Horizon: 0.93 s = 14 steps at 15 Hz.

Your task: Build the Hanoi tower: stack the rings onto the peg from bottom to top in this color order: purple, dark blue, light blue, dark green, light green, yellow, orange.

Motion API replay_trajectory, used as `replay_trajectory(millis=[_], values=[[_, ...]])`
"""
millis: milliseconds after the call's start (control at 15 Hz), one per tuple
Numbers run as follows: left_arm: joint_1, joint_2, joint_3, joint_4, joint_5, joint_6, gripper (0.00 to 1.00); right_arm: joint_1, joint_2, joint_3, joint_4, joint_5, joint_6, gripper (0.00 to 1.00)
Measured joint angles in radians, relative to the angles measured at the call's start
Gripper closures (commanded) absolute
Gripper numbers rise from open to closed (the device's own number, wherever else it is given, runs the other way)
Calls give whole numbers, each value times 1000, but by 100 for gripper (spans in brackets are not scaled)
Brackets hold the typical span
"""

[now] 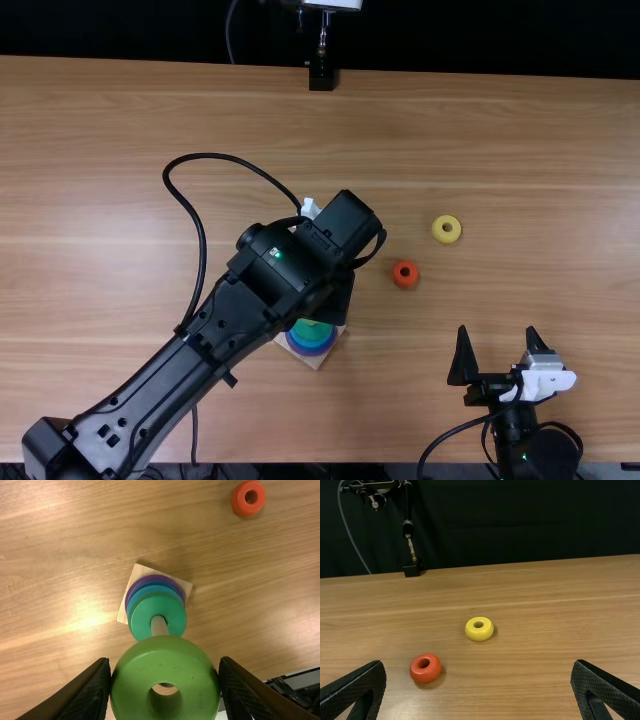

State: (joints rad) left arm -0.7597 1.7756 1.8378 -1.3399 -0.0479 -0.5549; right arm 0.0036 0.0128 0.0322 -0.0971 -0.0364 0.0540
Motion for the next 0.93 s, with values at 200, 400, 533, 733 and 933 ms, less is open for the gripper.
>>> replay_trajectory(millis=[200,400,533,733,933], values=[[0,-2,-1,0,4,0,44,0,0,0,0,0,0,0],[0,-8,-55,5,8,0,42,0,0,0,0,0,0,0],[0,-8,-73,7,9,0,35,0,0,0,0,0,0,0],[0,-10,-73,13,10,0,0,0,0,0,1,0,0,0],[0,-10,-79,23,22,0,0,0,0,0,1,0,0,0]])
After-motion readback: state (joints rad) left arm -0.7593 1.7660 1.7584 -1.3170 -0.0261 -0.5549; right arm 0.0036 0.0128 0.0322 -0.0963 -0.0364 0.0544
